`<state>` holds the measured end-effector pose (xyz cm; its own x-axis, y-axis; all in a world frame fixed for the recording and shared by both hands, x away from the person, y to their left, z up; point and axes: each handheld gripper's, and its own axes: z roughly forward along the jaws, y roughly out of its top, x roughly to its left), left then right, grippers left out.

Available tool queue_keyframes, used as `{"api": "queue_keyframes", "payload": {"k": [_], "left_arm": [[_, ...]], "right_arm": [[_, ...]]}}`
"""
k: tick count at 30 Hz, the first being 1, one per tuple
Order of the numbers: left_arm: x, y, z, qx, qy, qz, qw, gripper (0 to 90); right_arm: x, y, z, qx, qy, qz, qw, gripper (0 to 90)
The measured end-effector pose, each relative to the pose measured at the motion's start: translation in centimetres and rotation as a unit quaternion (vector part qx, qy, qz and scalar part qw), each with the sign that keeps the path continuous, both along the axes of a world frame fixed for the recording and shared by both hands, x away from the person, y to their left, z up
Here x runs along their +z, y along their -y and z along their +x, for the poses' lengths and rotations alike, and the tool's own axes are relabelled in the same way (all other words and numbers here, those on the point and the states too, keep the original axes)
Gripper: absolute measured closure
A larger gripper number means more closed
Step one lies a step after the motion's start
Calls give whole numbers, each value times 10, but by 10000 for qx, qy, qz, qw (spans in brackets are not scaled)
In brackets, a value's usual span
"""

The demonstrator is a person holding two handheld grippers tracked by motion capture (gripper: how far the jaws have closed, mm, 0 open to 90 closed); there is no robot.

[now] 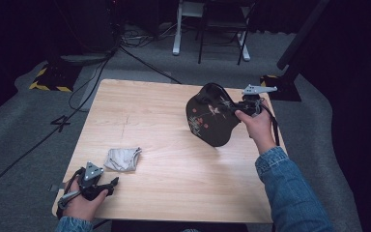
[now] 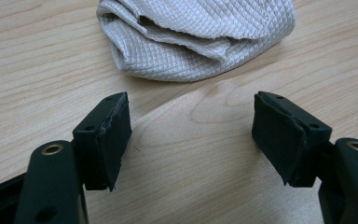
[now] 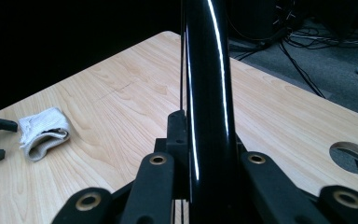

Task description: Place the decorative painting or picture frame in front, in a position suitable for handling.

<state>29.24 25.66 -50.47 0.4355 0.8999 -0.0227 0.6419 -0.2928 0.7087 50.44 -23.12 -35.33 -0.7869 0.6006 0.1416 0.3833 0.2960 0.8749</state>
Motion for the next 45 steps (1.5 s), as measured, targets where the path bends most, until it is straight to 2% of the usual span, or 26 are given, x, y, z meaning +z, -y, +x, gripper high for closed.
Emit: {"api": "queue_keyframes", "payload": {"k": [3, 7, 14, 20, 26, 33, 39, 45], "left_arm": [[0, 0, 0, -1, -1, 0, 10000, 286], [0, 0, 0, -1, 9, -9, 10000, 286], [0, 0, 1, 11, 3, -4, 10000, 286], [0, 0, 1, 26, -9, 3, 10000, 286], [0, 0, 1, 41, -10, 0, 10000, 286], [0, 0, 1, 45, -11, 2, 10000, 286], [0, 0, 2, 48, -3, -7, 10000, 285], [0, 0, 2, 49, -4, -4, 10000, 285]], "right_arm": [[3, -2, -4, -50, 25, 59, 10000, 810], [12, -3, -14, 21, 57, 251, 9997, 810], [26, -12, -57, 384, 193, 283, 9987, 810], [23, -20, -88, 621, 240, 261, 9974, 810], [5, -24, -112, 801, 188, 393, 9958, 810], [-10, -28, -127, 852, 163, 401, 9954, 810], [-14, -28, -129, 891, 32, 558, 9945, 809], [-14, -28, -129, 1002, 27, 526, 9936, 806]]}}
